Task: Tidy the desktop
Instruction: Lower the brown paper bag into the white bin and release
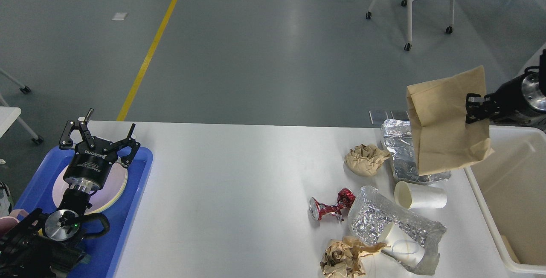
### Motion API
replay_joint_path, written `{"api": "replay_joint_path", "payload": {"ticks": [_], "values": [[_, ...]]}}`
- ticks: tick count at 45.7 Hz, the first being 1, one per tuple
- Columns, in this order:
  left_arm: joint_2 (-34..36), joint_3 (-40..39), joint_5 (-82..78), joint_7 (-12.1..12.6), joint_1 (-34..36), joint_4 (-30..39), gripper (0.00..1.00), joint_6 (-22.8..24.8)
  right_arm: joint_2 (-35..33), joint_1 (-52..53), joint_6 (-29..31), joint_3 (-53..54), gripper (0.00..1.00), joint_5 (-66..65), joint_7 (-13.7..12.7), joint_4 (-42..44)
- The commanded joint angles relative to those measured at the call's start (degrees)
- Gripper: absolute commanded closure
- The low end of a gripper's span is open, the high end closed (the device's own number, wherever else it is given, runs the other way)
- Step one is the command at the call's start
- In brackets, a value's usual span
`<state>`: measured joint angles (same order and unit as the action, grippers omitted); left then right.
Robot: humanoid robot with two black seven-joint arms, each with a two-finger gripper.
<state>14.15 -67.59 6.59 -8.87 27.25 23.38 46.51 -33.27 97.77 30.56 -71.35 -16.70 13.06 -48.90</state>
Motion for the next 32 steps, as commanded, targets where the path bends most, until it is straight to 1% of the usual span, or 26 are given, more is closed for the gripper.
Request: {"api": "replay_joint_path", "payload": {"ticks": [1, 2, 3, 6, 7, 9, 11, 15, 18, 21, 24, 27, 29, 32], "values": [[0.00, 0.00, 0.00, -0.01, 0.00, 0.00, 0.02, -0.02, -2.15, -6.96, -3.58, -1.51, 1.00, 0.35, -0.05, 6.26], [0.00, 0.00, 0.00, -0.01, 0.00, 0.00, 0.02, -0.02, -2.32, -8.63, -4.37, -1.51, 1.00, 0.35, -0.05, 7.76], [0.00, 0.00, 0.00, -0.01, 0.00, 0.00, 0.02, -0.02, -2.32, -12.91, -6.11, -1.25, 1.00, 1.48, -0.14, 11.69], [0.00, 0.00, 0.00, -0.01, 0.00, 0.00, 0.02, -0.02, -1.97, -18.38, -8.23, -1.24, 1.00, 5.96, -0.75, 17.51], [0.00, 0.00, 0.00, -0.01, 0.00, 0.00, 0.02, -0.02, -1.88, -22.66, -9.63, -1.24, 1.00, 10.41, -2.23, 21.88], [0.00, 0.00, 0.00, -0.01, 0.00, 0.00, 0.02, -0.02, -1.88, -27.26, -10.87, -1.24, 1.00, 15.09, -4.17, 26.47], [0.00, 0.00, 0.00, -0.01, 0.00, 0.00, 0.02, -0.02, -1.88, -31.48, -11.84, -1.24, 1.00, 18.79, -5.23, 31.13], [0.00, 0.00, 0.00, -0.01, 0.00, 0.00, 0.02, -0.02, -1.71, -39.65, -13.42, -0.63, 1.00, 24.60, -5.76, 40.53], [0.00, 0.00, 0.00, -0.01, 0.00, 0.00, 0.02, -0.02, -1.01, -44.93, -14.21, 0.07, 1.00, 28.02, -5.94, 45.90], [0.00, 0.00, 0.00, -0.01, 0.00, 0.00, 0.02, -0.02, 1.01, -48.89, -16.75, 0.69, 1.00, 30.49, -6.20, 49.16], [0.00, 0.00, 0.00, -0.01, 0.00, 0.00, 0.02, -0.02, 3.12, -52.32, -22.90, 0.69, 1.00, 31.20, -7.08, 50.48], [0.00, 0.00, 0.00, -0.01, 0.00, 0.00, 0.02, -0.02, 2.95, -55.39, -27.74, 0.86, 1.00, 31.46, -8.49, 50.57], [0.00, 0.00, 0.00, -0.01, 0.00, 0.00, 0.02, -0.02, 2.60, -56.63, -29.16, 1.39, 1.00, 31.99, -8.84, 50.49], [0.00, 0.00, 0.00, -0.01, 0.00, 0.00, 0.02, -0.02, 3.04, -57.86, -29.16, 3.58, 1.00, 33.48, -8.93, 50.49]]}}
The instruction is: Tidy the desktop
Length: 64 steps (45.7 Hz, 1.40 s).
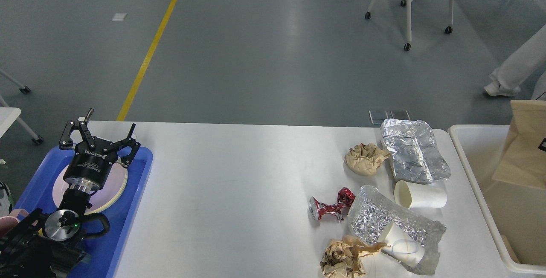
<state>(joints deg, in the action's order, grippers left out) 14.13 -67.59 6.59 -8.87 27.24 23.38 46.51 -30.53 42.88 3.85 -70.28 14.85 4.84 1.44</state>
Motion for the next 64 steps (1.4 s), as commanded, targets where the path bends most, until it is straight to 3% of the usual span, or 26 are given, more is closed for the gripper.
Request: {"api": "replay_joint_path", "payload": {"ticks": [1, 9, 30, 31, 32, 33, 34, 35, 59, 64], "values": [[0.02, 0.00, 0.00, 0.00, 0.00, 0.00, 0.02, -0.02, 0.47, -3.50, -2.53, 3.48, 1.00, 2.37, -0.79, 0.14], [0.02, 0.00, 0.00, 0.08, 0.00, 0.00, 0.02, -0.02, 1.88, -9.13, -4.37, 6.56, 1.00, 2.72, -1.06, 0.40], [-0.06, 0.00, 0.00, 0.08, 0.00, 0.00, 0.02, -0.02, 1.79, -9.22, -5.08, 8.23, 1.00, 2.20, -1.50, 0.31], [-0.06, 0.00, 0.00, 0.08, 0.00, 0.00, 0.02, -0.02, 1.79, -9.22, -4.56, 8.23, 0.78, 2.20, -1.50, 0.23], [-0.06, 0.00, 0.00, 0.17, 0.00, 0.00, 0.02, -0.02, 1.79, -9.22, -4.55, 8.14, 0.18, 2.11, -1.50, 0.23], [-0.06, 0.00, 0.00, 0.17, 0.00, 0.00, 0.02, -0.02, 1.71, -9.22, -4.55, 8.06, 0.00, 1.94, -1.50, 0.14], [-0.06, 0.00, 0.00, 0.17, 0.00, 0.00, 0.02, -0.02, 1.70, -9.22, -4.55, 8.06, 0.07, 1.93, -1.50, 0.14], [-0.06, 0.00, 0.00, 0.17, 0.00, 0.00, 0.02, -0.02, 1.70, -9.22, -4.55, 8.06, 0.00, 1.93, -1.50, 0.14], [-0.06, 0.00, 0.00, 0.17, 0.00, 0.00, 0.02, -0.02, 1.35, -8.52, -4.20, 7.62, 0.00, 1.93, -1.85, -0.91], [-0.06, 0.00, 0.00, 0.17, 0.00, 0.00, 0.02, -0.02, 0.83, -4.22, -0.78, 7.97, 0.00, 1.93, -2.20, -3.72]]}}
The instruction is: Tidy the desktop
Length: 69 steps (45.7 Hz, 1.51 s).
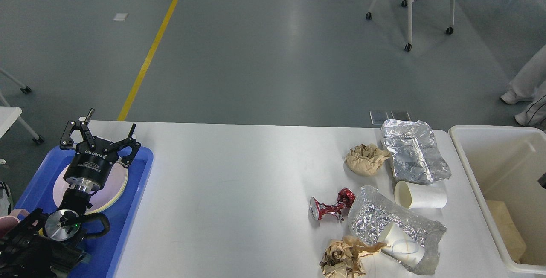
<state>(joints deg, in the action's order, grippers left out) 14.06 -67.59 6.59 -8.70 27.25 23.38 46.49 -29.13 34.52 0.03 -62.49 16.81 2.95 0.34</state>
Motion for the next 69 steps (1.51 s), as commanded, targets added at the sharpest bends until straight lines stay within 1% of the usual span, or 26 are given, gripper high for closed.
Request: {"api": "replay_joint_path", "payload": {"ticks": [1, 4, 9, 13, 18, 22, 25, 28, 36, 42, 50, 51, 56, 60, 69], "values": [[0.00, 0.00, 0.00, -0.01, 0.00, 0.00, 0.02, 0.00, -0.92, 6.15, 4.00, 0.53, 0.00, -0.02, -0.23, -3.50], [0.00, 0.00, 0.00, -0.01, 0.00, 0.00, 0.02, 0.00, -2.24, 12.13, 6.47, 0.79, 0.00, -0.02, -0.23, -8.15], [0.00, 0.00, 0.00, -0.01, 0.00, 0.00, 0.02, 0.00, -6.10, 22.41, 9.20, 0.62, 0.00, -0.02, -0.05, -20.36], [0.00, 0.00, 0.00, -0.01, 0.00, 0.00, 0.02, 0.00, -8.04, 30.59, 11.48, -0.08, 0.00, -0.20, 0.12, -28.01], [0.00, 0.00, 0.00, 0.08, 0.00, 0.00, 0.02, 0.00, -8.31, 39.47, 16.57, -0.44, 0.00, -1.16, 0.12, -31.89], [0.00, 0.00, 0.00, 0.08, 0.00, 0.00, 0.02, 0.00, -8.22, 43.87, 20.70, -0.44, 0.00, -3.09, 0.12, -33.65], [0.00, 0.00, 0.00, 0.08, 0.09, 0.00, 0.02, 0.00, -8.05, 47.38, 22.64, -0.35, 0.00, -4.67, 0.12, -36.10], [0.00, 0.00, 0.00, 0.08, 0.00, 0.00, 0.02, 0.00, -7.96, 51.77, 23.96, -0.26, 0.00, -5.99, 0.12, -40.58], [0.00, 0.00, 0.00, 0.08, 0.00, 0.00, 0.02, 0.00, -7.26, 63.29, 24.67, 0.09, 0.00, -8.37, 0.03, -56.31], [0.00, 0.00, 0.00, 0.08, 0.00, 0.00, 0.02, 0.00, -4.71, 70.15, 24.58, 0.79, 0.00, -8.37, 0.21, -65.46], [0.00, 0.00, 0.00, 0.08, 0.00, 0.00, 0.02, 0.00, -0.14, 74.73, 24.58, 1.23, 0.00, -8.28, 0.30, -75.30], [0.00, 0.00, -0.09, 0.08, 0.00, 0.00, 0.02, 0.00, 0.91, 75.42, 24.58, 1.15, 0.00, -8.28, 0.30, -77.58], [0.00, 0.00, 0.00, 0.08, 0.00, 0.00, 0.02, 0.00, 2.50, 76.66, 24.40, 1.41, 0.00, -8.28, 0.39, -83.48], [0.00, 0.00, 0.00, 0.08, 0.00, 0.00, 0.02, 0.00, 3.29, 77.71, 24.40, 1.41, 0.00, -8.28, 0.39, -85.60], [0.00, 0.00, 0.00, 0.17, 0.00, 0.09, 0.02, 0.09, 4.96, 77.28, 23.70, 1.32, 0.00, -8.11, 0.39, -85.51]]}}
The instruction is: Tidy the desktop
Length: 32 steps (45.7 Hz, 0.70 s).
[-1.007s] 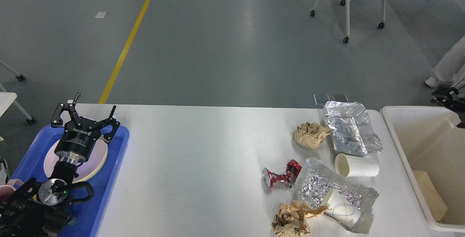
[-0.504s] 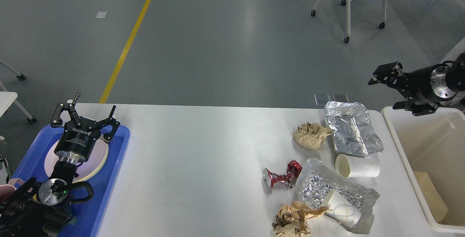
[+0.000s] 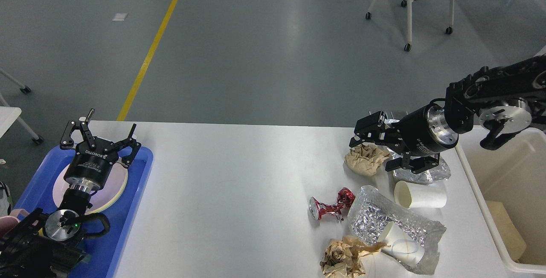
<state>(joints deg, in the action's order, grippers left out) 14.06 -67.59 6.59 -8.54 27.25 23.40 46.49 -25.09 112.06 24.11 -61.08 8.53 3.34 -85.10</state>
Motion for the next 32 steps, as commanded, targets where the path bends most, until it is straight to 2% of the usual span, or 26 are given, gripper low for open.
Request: {"api": "replay_joint_path", "payload": {"ticks": [1, 32], "values": [[0.00, 0.00, 0.00, 0.02, -0.01, -0.02, 0.02, 0.09, 1.01, -0.35, -0.56, -0.18, 0.00, 0.17, 0.00, 0.02], [0.00, 0.00, 0.00, 0.02, -0.01, 0.06, 0.02, 0.09, -0.57, -9.49, -7.94, -2.29, 0.00, 0.96, 0.08, 1.51]]}}
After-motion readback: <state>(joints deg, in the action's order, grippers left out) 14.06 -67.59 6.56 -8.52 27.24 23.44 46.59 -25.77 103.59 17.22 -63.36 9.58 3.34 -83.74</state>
